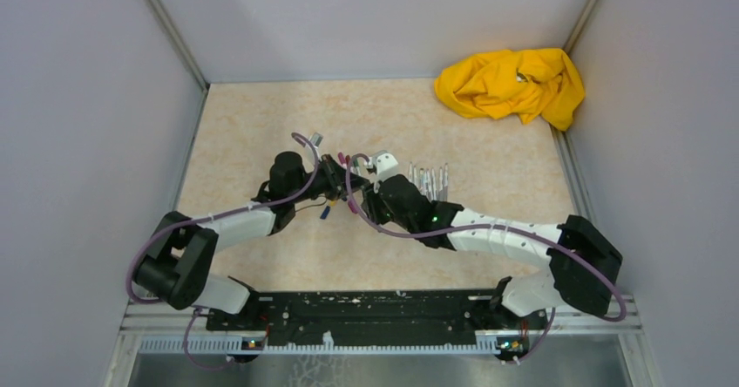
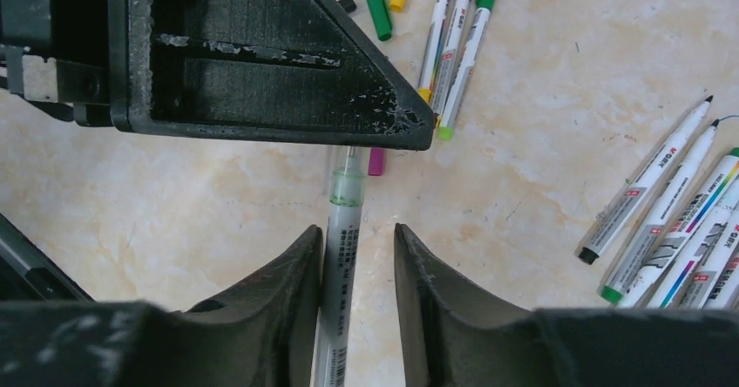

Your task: Open the pen caps

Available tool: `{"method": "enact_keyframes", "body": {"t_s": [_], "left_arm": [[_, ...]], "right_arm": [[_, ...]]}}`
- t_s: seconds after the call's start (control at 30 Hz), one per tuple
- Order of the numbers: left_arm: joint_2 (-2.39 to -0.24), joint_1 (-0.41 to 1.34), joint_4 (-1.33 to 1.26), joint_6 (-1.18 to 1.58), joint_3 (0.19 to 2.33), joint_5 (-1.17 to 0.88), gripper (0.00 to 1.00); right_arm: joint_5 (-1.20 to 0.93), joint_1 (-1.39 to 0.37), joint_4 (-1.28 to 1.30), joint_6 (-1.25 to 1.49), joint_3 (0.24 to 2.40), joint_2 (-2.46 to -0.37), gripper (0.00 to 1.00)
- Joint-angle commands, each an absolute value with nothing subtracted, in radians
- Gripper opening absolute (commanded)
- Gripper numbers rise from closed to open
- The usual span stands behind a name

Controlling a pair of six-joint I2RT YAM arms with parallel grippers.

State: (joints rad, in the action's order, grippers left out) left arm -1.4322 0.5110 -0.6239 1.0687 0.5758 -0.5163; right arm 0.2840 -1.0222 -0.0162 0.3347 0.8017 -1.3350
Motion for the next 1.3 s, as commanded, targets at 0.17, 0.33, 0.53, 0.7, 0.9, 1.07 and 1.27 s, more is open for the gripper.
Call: {"method": "enact_keyframes", "body": {"t_s": [0.17, 0.33, 0.53, 0.7, 0.9, 1.07, 1.27], "left_arm": [[-1.425, 0.517, -0.713, 1.15, 0.55, -0.495, 0.0], [-1.427, 0.513, -0.695, 1.22, 0.572, -0.372, 0.0], [-1.472, 0.484, -0.665, 1.303, 0.648, -0.271, 0.0], [-1.516, 0.454, -0.574, 1.268, 0.761, -0.258, 0.0], [-1.537, 0.424, -0.466, 1.196, 0.844, -0.251, 0.0], [-1.551, 0.406, -0.459, 1.192, 0.85, -0.262, 0.0], [-1.561, 0.382, -0.46, 1.198, 0.858, -0.263, 0.0]], "right_arm": [[0.249, -1.006, -0.067, 0.36, 0.844, -1.363, 0.0], [0.252, -1.005, -0.071, 0.388, 0.794, -1.338, 0.0], [0.257, -1.006, -0.098, 0.432, 0.679, -1.297, 0.0], [0.269, -1.006, -0.12, 0.461, 0.552, -1.204, 0.0], [0.276, -1.008, -0.106, 0.473, 0.49, -1.12, 0.0], [0.274, -1.006, -0.101, 0.474, 0.476, -1.104, 0.0], [0.262, -1.008, -0.11, 0.484, 0.448, -1.083, 0.0]]}}
